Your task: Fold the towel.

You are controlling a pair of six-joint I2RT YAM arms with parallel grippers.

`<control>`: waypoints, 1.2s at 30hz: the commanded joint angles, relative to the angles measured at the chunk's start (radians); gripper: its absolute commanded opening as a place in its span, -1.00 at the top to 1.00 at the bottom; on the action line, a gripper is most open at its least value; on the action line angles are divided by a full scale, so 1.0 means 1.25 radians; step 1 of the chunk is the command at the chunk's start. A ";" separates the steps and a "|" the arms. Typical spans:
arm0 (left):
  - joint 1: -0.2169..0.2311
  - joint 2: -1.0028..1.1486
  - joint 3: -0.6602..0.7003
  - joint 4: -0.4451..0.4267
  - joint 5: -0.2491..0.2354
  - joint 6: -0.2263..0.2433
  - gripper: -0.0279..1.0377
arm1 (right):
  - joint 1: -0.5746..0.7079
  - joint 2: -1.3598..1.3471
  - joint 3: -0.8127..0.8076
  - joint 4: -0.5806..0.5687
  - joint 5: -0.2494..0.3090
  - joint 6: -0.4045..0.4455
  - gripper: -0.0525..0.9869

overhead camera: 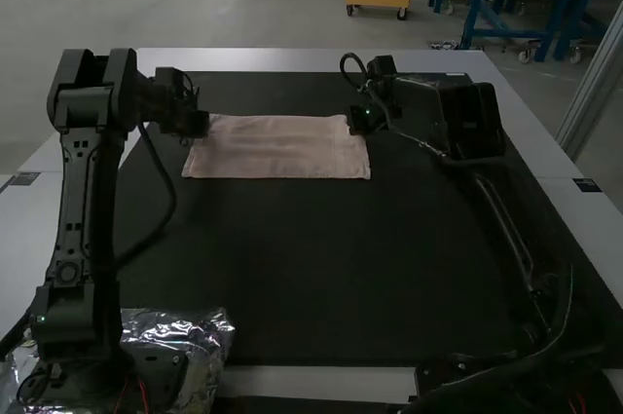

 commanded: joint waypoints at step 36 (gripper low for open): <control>0.020 -0.189 -0.073 -0.130 0.115 0.048 0.91 | -0.034 -0.124 0.016 -0.080 -0.057 0.030 0.95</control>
